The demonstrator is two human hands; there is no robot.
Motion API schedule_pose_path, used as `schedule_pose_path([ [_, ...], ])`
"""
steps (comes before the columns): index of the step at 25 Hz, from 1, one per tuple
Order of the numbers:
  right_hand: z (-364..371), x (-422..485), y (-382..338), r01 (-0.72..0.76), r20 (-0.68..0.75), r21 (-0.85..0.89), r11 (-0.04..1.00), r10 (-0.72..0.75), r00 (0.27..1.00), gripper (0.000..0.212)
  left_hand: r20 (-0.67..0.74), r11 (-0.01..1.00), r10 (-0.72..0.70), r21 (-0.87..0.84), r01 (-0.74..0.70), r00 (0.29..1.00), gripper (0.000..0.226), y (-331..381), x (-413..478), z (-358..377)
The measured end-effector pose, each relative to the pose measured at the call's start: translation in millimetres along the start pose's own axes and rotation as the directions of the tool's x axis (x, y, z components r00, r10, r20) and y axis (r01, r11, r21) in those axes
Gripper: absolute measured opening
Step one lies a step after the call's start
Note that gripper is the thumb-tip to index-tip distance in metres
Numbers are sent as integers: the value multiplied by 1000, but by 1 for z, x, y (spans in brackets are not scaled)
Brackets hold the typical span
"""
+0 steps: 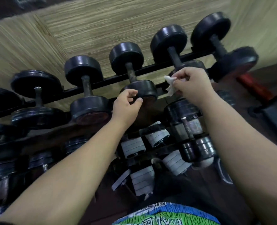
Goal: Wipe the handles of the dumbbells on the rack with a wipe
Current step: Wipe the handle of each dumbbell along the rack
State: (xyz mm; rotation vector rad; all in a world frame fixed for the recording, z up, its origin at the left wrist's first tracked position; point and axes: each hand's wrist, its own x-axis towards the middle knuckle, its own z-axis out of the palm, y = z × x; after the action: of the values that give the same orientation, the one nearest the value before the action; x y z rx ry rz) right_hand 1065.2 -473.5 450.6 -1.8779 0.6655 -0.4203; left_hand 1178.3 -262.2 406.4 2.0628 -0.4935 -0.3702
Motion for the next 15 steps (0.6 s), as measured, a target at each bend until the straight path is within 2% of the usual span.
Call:
schedule_pose_path([
  [5, -50, -58, 13, -11, -109, 82, 997, 20, 994, 25, 137, 994, 94, 51, -101, 986, 17, 32, 7, 41],
  [8, -75, -78, 18, -31, -191, 61, 998, 42, 981, 30, 190, 989, 107, 80, -124, 976, 18, 52, 24, 67],
  [10, -89, -82, 24, -63, -240, 77, 995, 80, 968, 27, 214, 985, 125, 87, -146, 969, 24, 67, 37, 82],
  [12, -93, -79, 28, -84, -239, 78, 993, 100, 966, 20, 237, 980, 135, 108, -164, 962, 34, 80, 50, 94],
  [15, -90, -56, 31, -109, -223, 19, 994, 110, 969, 23, 246, 953, 163, 213, -217, 956, 47, 89, 77, 115],
])
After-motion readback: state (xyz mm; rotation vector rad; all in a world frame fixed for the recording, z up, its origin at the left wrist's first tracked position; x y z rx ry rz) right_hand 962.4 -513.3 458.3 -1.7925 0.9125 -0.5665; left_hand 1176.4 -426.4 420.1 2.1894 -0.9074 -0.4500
